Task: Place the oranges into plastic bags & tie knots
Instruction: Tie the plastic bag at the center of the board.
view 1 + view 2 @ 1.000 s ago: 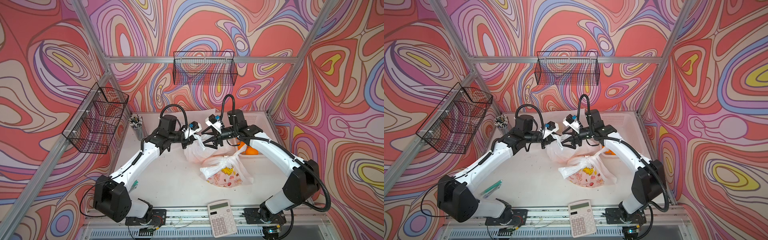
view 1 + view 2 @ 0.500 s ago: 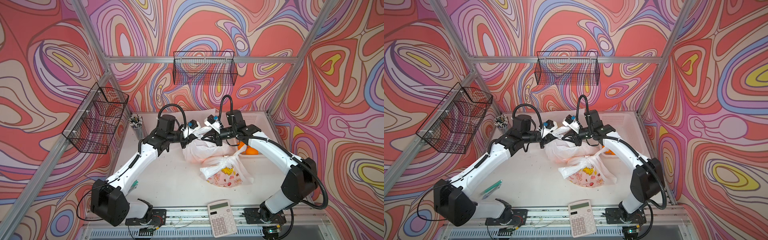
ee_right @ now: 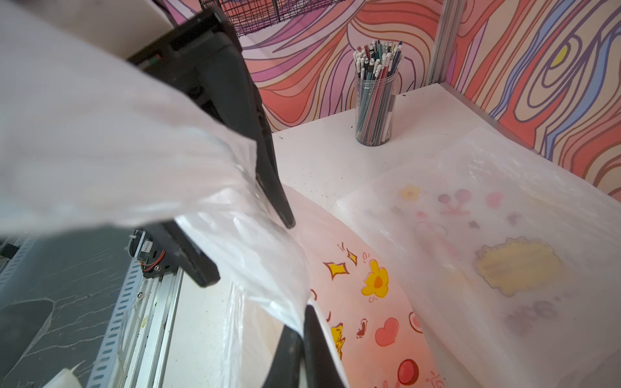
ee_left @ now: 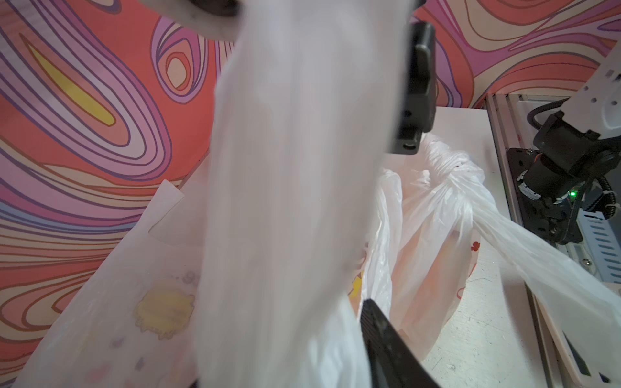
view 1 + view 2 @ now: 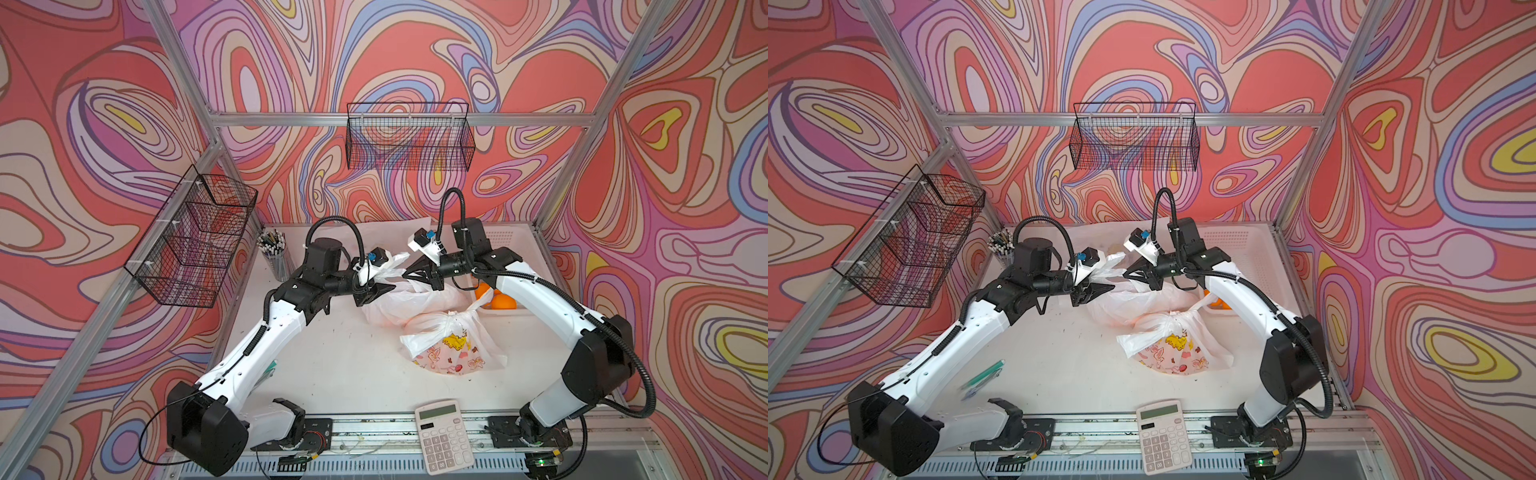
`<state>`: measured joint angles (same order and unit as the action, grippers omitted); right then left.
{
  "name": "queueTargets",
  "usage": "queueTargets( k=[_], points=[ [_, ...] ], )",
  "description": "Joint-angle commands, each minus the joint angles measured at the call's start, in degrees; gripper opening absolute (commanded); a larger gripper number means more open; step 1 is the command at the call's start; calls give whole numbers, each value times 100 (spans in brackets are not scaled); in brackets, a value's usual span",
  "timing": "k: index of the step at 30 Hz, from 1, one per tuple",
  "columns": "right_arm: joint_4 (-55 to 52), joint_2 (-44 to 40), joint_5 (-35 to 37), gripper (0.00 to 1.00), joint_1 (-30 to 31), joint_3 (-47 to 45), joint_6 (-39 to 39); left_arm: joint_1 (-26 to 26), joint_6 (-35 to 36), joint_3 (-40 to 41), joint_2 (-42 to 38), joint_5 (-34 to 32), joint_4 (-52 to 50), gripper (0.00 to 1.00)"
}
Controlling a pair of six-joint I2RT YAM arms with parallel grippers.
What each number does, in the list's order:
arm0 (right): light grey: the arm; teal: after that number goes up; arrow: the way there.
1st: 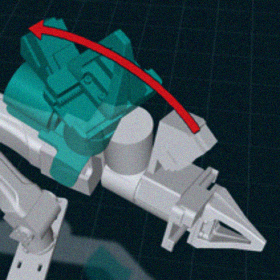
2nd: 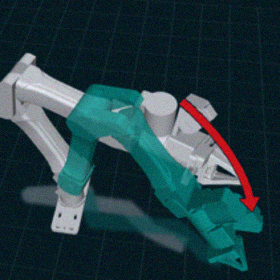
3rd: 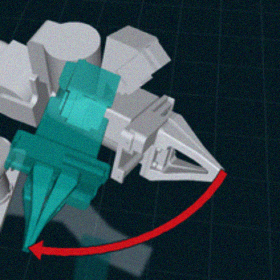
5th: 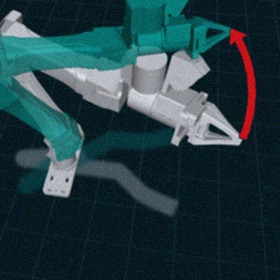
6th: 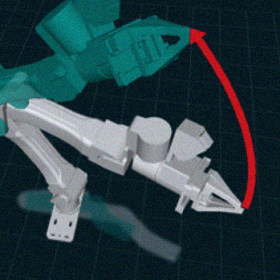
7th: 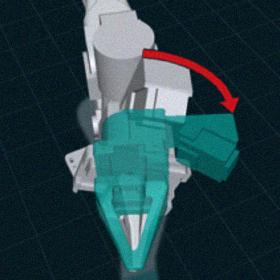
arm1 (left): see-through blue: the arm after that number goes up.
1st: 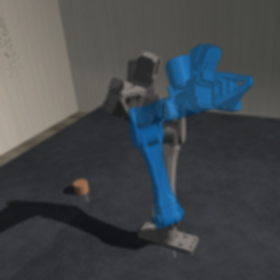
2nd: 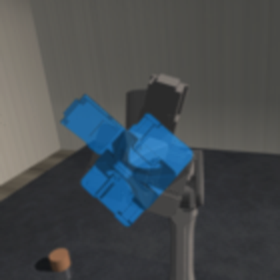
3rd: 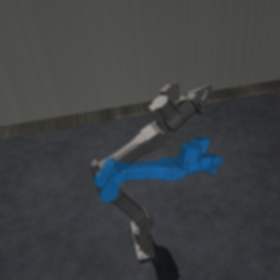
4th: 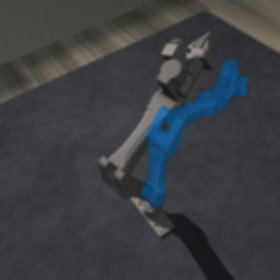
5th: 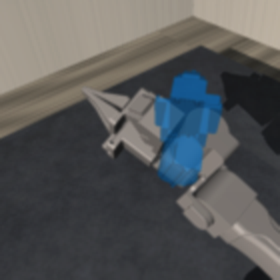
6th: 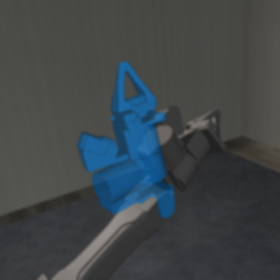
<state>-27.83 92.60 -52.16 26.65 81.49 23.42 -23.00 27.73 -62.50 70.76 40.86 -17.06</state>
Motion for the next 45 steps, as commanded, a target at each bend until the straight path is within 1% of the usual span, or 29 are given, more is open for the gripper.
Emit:
queueTargets(
  k=[1,4,8,11,14,17,19,22,23,24,25,27,28,30,32,33,35,38,40,41,42,43,44,45],
  points=[
    [-42,97,-201,0,24,111,301,116,-281,226,-236,287,436,59],
    [-104,174,-369,0,32,168,372,121,-465,350,-265,517,676,62],
    [-148,265,-349,0,109,234,423,122,-608,412,-247,637,849,63],
    [-147,330,-331,0,146,293,425,127,-731,438,-255,701,991,63],
    [-135,388,-330,0,215,363,429,121,-822,423,-236,717,1063,60],
    [-100,447,-375,0,259,440,393,126,-897,407,-178,772,1103,54],
    [-55,465,-435,0,260,473,358,121,-942,397,-146,806,1126,49],
    [-61,445,-428,0,254,490,337,121,-877,354,-116,806,1002,36],
    [-83,405,-370,5,246,490,340,121,-835,336,-108,779,934,32],
    [-123,362,-291,15,246,488,389,125,-800,326,-113,754,865,28],
    [-163,308,-223,21,240,490,428,124,-778,318,-112,748,838,25],
    [-290,181,-120,41,218,515,560,127,-750,326,-106,738,809,17],
    [-372,123,-47,48,218,542,652,124,-733,326,-106,747,809,13],
    [-445,-35,72,64,218,586,831,125,-709,320,-92,780,814,9],
    [-299,-134,46,76,218,626,853,121,-677,317,-82,818,810,8],
    [-243,-146,-66,79,222,711,853,127,-680,317,-72,832,811,8],
    [-164,-104,-340,83,241,906,832,125,-661,309,-46,851,817,8],
    [46,-36,-578,85,329,1055,807,128,-674,300,-12,874,835,7],
    [203,23,-747,85,357,1094,762,121,-698,300,11,876,853,7],
    [275,54,-883,83,374,1115,734,123,-699,295,16,877,853,8],
    [325,81,-1018,79,391,1139,713,129,-710,291,25,857,852,8],
    [385,99,-1159,73,401,1135,692,122,-723,291,30,847,853,8],
    [428,109,-1263,64,414,1128,690,125,-719,291,34,840,854,9],
    [437,107,-1283,52,412,1121,695,124,-732,291,34,813,853,9]
  ],
)
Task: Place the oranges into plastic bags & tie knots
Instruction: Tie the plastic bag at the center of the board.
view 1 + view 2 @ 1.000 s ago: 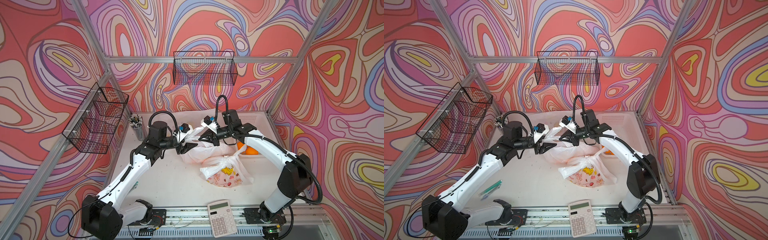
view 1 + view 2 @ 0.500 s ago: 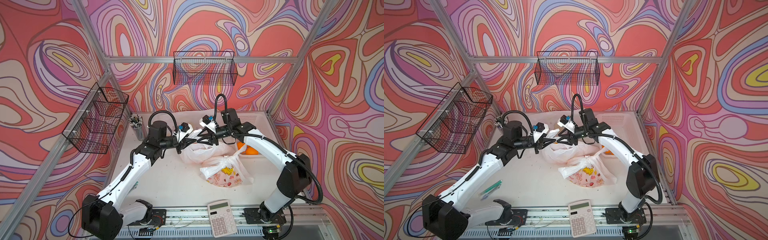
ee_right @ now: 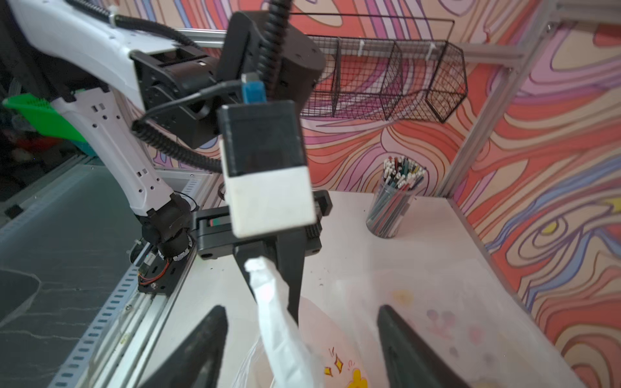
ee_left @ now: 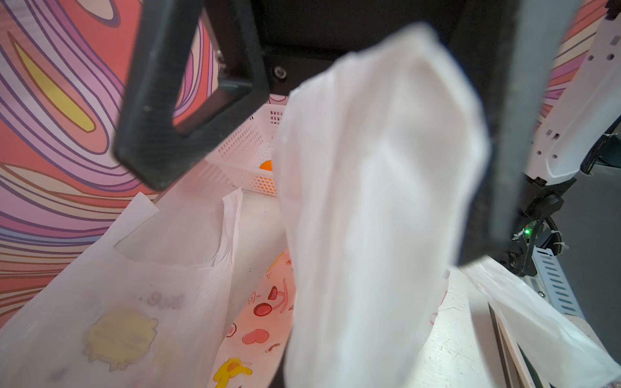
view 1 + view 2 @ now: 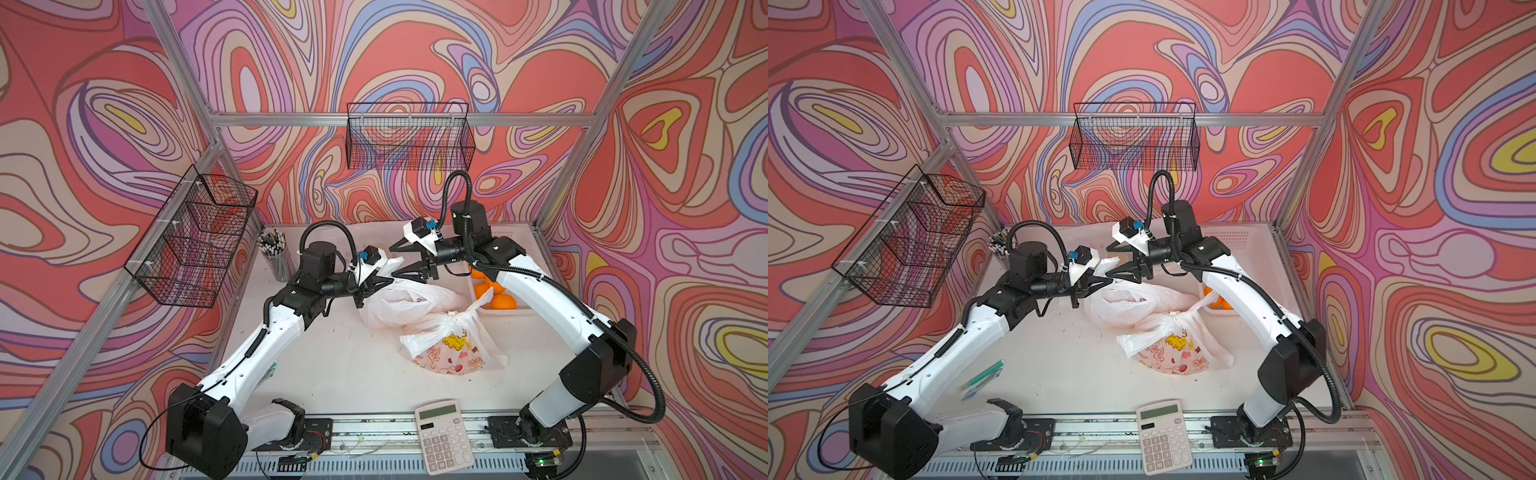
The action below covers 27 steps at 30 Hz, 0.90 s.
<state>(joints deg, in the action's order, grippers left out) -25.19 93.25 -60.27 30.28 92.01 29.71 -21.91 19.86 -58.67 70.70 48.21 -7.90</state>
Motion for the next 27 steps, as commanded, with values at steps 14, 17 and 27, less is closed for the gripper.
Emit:
queueTargets(
  k=[14,17,27],
  points=[
    [148,-139,207,0,-50,-115,5,47,-69,69,24,57,53,20],
    [234,-177,274,0,-93,-163,-89,55,-60,101,-3,54,57,23],
    [548,-349,310,0,-222,-391,-305,80,-87,189,0,75,110,29]
  ],
)
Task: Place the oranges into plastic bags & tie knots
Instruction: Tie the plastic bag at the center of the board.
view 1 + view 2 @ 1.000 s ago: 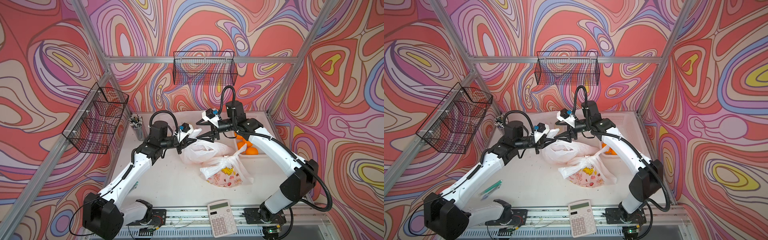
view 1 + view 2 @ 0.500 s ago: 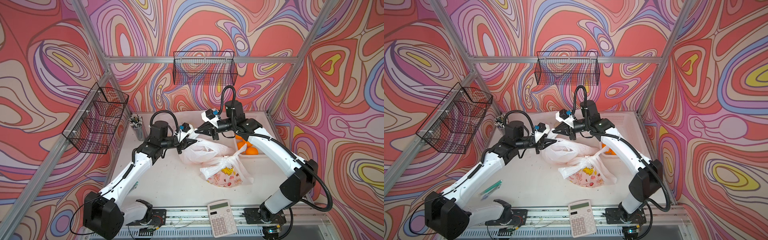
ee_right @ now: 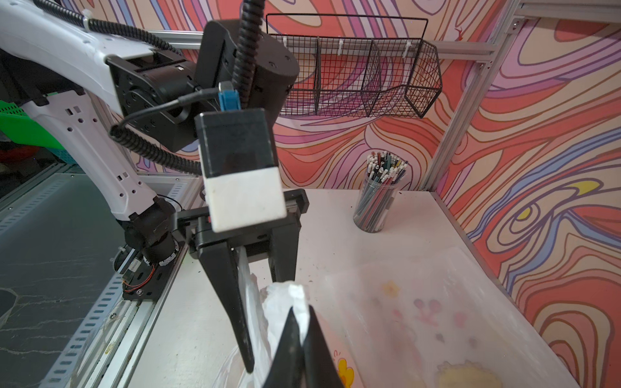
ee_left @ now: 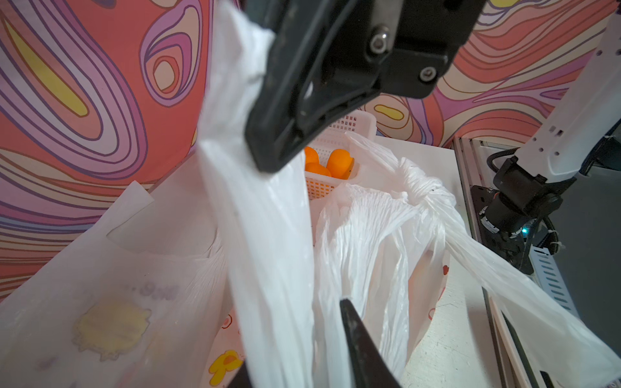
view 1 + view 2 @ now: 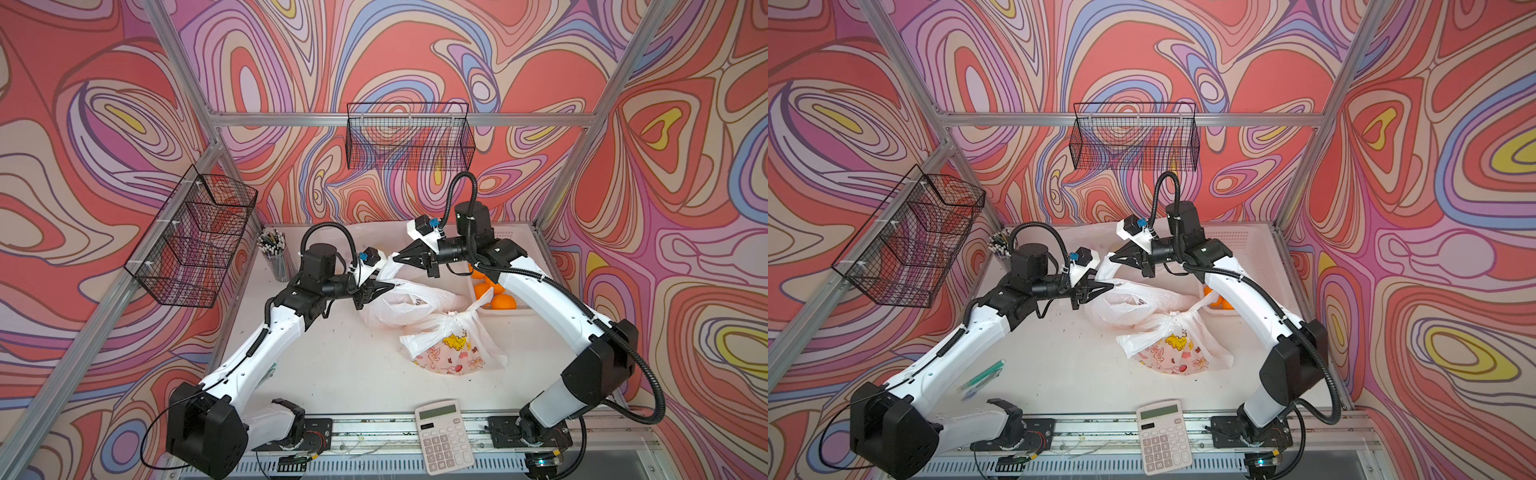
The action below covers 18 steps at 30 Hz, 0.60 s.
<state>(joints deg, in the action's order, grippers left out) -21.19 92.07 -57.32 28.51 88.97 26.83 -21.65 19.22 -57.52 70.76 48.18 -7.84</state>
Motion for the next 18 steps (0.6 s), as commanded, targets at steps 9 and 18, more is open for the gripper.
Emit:
queueTargets(
  k=[9,18],
  points=[
    [244,-513,-184,0,-288,-384,-69,72,-28,100,47,85,142,10],
    [-1302,-815,-968,1,-297,-660,897,65,-125,60,131,-375,555,0]
  ],
)
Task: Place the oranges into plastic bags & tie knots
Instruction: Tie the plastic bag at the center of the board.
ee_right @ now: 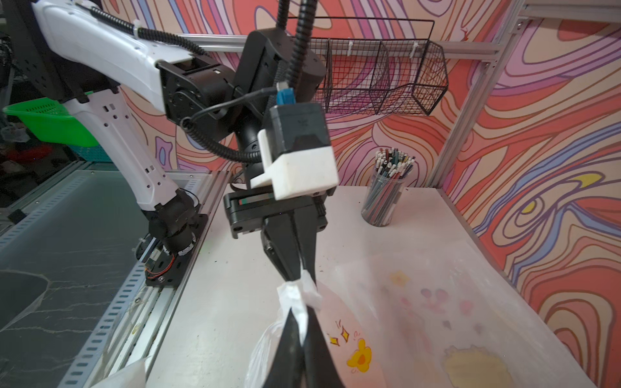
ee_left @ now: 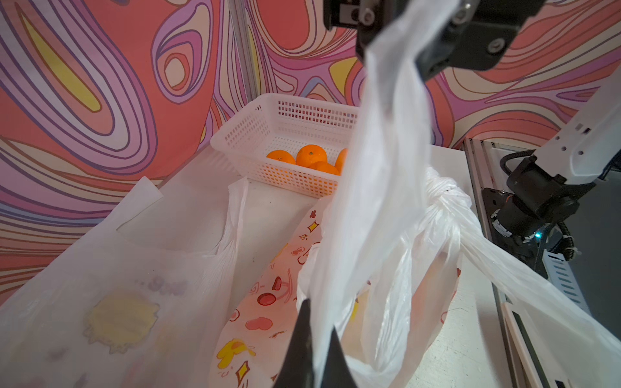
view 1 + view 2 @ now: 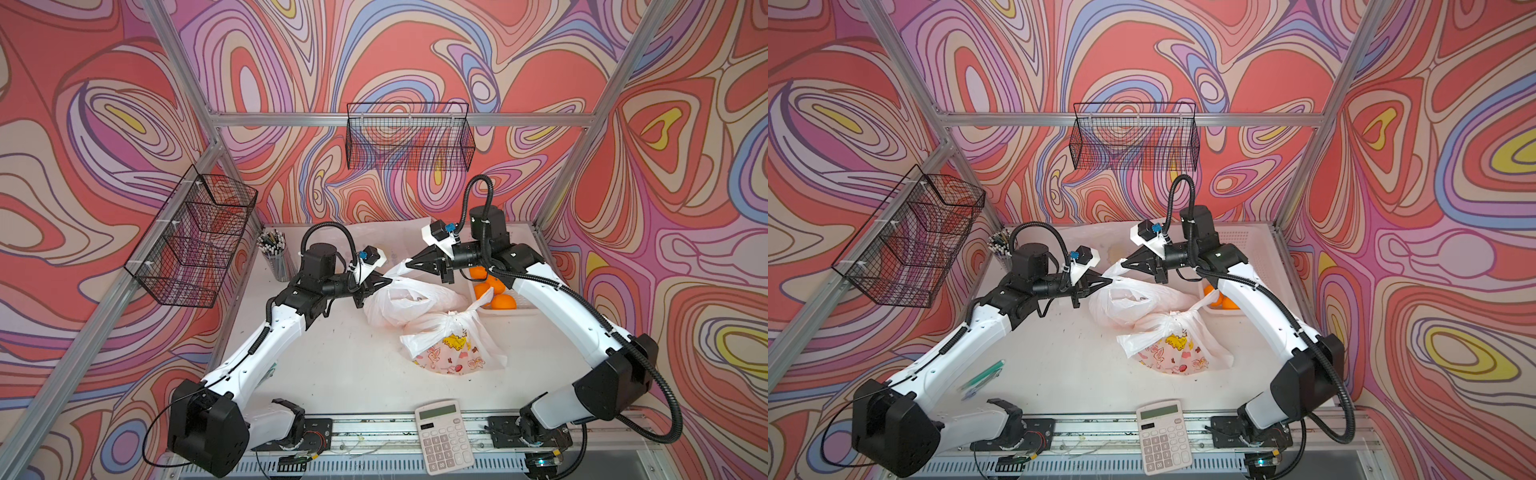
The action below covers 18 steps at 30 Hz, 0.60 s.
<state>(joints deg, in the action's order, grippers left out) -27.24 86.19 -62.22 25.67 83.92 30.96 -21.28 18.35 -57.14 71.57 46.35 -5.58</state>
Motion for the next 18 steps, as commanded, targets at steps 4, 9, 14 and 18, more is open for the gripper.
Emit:
queueTargets(
  k=[4,9,14,18],
  points=[
    [-399,-487,62,24,-193,-16,-54,36,93,19,94,-276,536,0],
    [991,-301,706,40,-537,381,-1555,36,402,-92,157,-240,482,0],
    [383,593,1018,51,-503,1387,-1601,35,666,-113,142,-261,440,0],
    [-96,972,1105,76,-220,1702,-1082,31,792,-121,162,-254,445,0]
  ],
)
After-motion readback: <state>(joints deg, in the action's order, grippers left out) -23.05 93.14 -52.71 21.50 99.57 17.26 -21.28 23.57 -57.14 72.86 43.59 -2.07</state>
